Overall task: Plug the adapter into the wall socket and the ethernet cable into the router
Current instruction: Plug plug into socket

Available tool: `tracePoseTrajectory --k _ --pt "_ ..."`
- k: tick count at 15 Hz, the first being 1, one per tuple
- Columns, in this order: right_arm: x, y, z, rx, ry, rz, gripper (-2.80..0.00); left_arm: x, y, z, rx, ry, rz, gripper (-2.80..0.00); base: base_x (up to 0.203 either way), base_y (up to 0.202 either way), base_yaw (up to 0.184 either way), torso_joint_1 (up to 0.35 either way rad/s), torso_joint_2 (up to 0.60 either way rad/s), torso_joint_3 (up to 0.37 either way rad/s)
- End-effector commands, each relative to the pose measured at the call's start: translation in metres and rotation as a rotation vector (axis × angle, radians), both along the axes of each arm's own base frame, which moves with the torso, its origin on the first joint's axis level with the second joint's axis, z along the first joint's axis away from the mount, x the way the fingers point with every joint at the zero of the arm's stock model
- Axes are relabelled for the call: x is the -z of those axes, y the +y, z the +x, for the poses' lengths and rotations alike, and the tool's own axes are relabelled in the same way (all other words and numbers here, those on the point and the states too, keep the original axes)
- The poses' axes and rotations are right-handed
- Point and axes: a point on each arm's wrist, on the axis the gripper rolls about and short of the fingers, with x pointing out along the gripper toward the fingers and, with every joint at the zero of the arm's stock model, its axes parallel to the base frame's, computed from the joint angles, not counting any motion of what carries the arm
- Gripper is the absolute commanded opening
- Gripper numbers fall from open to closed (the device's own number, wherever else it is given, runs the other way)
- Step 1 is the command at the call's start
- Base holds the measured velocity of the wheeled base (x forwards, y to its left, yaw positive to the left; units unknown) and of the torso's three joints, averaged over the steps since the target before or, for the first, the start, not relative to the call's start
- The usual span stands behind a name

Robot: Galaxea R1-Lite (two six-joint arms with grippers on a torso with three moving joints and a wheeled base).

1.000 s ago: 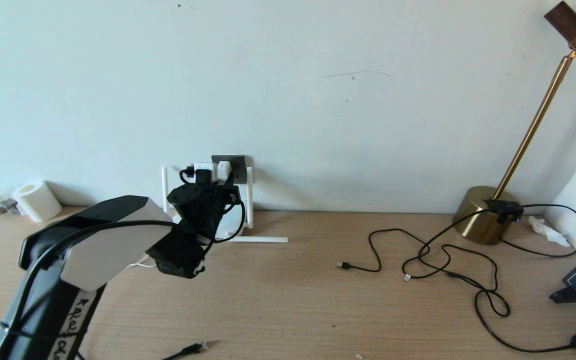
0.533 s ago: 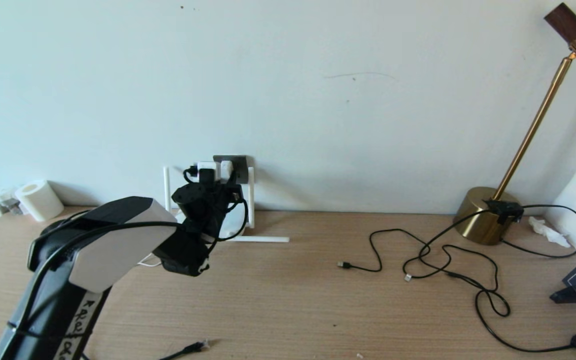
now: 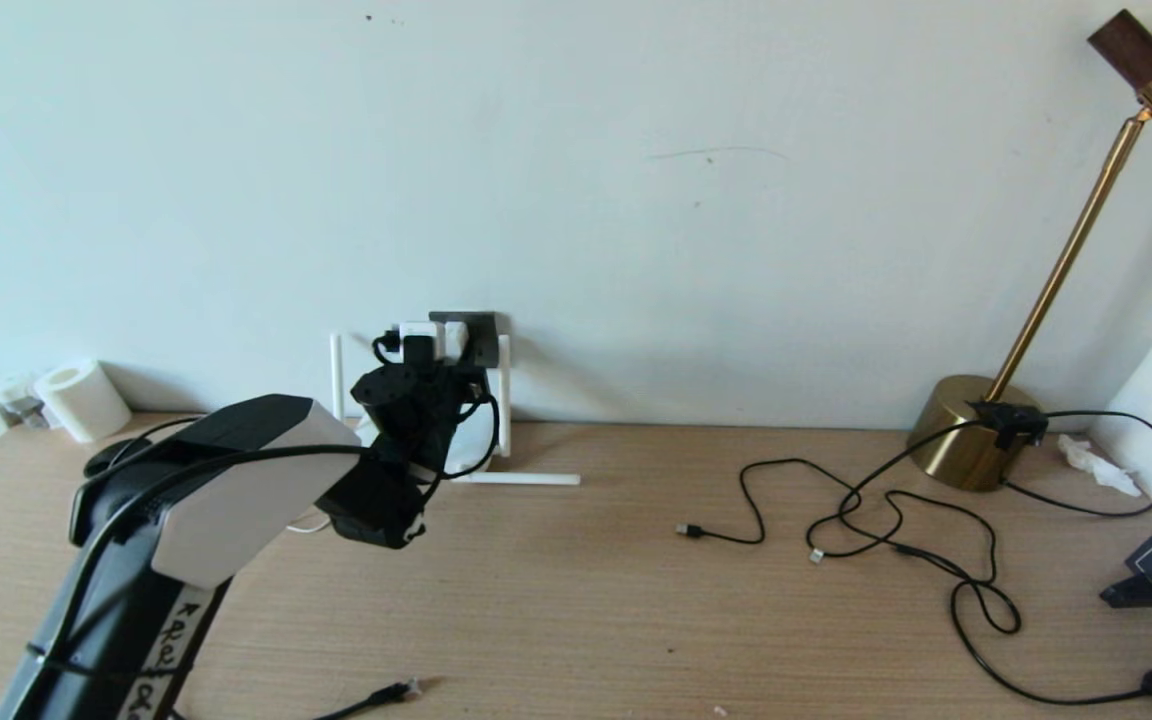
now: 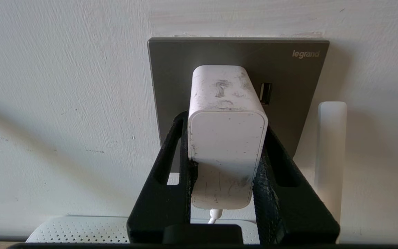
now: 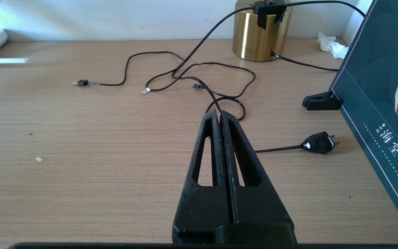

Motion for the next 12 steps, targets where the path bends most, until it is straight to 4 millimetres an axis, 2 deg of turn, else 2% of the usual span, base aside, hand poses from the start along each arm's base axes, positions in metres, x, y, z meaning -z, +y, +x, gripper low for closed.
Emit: tracePoseTrajectory --k 1,12 --pt "-0.0001 0.0000 0.0000 0.000 0.000 0.000 -2.80 0.0021 -0.0002 0.0003 0.000 -0.002 0.001 -2.80 0.000 0.000 0.000 0.000 0.00 0.000" --pt "0.0002 0.0000 0.0000 0.000 0.001 0.000 -2.80 0.0054 -0.0062 -0.0009 0.012 0.011 0.003 -2.80 0.000 0.000 0.000 0.000 0.00 0.000"
